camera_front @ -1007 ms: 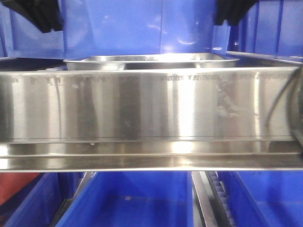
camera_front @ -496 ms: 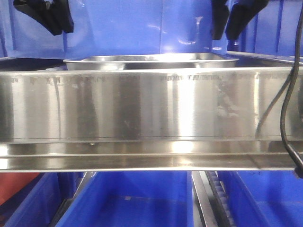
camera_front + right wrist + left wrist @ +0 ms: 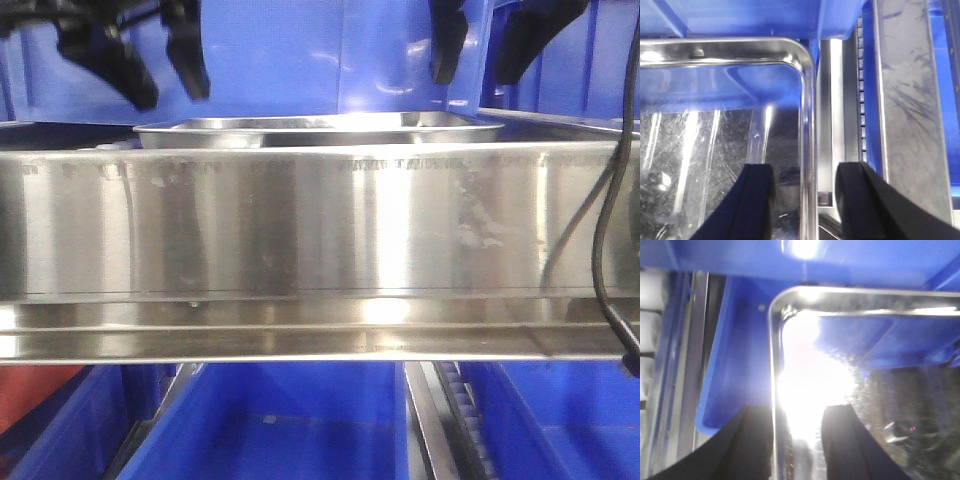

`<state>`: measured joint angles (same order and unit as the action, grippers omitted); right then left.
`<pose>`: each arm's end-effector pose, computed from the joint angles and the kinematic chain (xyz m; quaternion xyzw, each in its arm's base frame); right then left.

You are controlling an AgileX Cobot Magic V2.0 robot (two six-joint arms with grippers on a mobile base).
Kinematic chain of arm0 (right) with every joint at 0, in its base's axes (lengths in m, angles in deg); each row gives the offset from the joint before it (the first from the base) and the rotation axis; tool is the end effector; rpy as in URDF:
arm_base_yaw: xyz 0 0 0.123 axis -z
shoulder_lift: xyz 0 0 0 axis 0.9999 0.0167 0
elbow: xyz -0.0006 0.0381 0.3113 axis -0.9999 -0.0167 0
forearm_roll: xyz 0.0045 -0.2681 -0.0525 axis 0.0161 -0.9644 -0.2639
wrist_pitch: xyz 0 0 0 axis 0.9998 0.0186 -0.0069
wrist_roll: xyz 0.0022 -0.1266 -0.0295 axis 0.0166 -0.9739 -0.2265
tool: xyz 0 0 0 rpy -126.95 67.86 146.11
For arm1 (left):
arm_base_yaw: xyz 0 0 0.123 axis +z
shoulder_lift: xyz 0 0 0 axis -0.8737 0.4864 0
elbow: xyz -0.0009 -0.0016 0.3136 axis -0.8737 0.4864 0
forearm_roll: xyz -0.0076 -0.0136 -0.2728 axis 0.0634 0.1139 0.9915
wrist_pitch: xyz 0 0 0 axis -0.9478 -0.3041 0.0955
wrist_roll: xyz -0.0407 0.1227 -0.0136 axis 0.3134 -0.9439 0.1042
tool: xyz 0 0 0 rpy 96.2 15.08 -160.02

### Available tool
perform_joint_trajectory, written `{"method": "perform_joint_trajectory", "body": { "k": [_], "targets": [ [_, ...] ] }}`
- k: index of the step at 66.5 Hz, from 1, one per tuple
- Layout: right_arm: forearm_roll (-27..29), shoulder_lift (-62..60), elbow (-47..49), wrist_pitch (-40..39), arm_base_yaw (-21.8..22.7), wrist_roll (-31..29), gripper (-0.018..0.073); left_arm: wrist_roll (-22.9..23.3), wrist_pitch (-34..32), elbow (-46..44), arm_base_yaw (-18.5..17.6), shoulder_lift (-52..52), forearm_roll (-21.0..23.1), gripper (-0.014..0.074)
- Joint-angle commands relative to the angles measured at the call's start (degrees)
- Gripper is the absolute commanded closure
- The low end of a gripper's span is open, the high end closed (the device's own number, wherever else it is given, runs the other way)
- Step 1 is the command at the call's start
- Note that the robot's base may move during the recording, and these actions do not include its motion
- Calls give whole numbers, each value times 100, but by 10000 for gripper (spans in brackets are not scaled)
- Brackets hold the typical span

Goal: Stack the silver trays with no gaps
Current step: 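Lower both grippers onto opposite rim corners of the silver tray, then close both grippers on the silver tray's rim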

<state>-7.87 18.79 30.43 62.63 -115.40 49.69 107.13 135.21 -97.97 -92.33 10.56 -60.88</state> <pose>0.3605 0.1605 0.3169 0.0279 0.9718 0.0488 0.2289 0.3531 -0.1898 0.2983 0.0015 0.9514 -0.0763 0.2982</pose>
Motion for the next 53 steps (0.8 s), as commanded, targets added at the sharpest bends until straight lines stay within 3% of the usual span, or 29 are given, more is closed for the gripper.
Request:
{"method": "perform_joint_trajectory", "body": {
  "k": [1, 20, 53],
  "targets": [
    [-88, 1, -85, -62, 67, 15, 358, 23, -23, -23, -29, 38, -36, 414],
    [-37, 1, -230, -279, 123, 15, 358, 23, 152, -23, -29, 74, -346, 414],
    [-28, 308, -230, -324, 123, 15, 358, 23, 120, -23, 40, 421, -358, 414]
  ]
}}
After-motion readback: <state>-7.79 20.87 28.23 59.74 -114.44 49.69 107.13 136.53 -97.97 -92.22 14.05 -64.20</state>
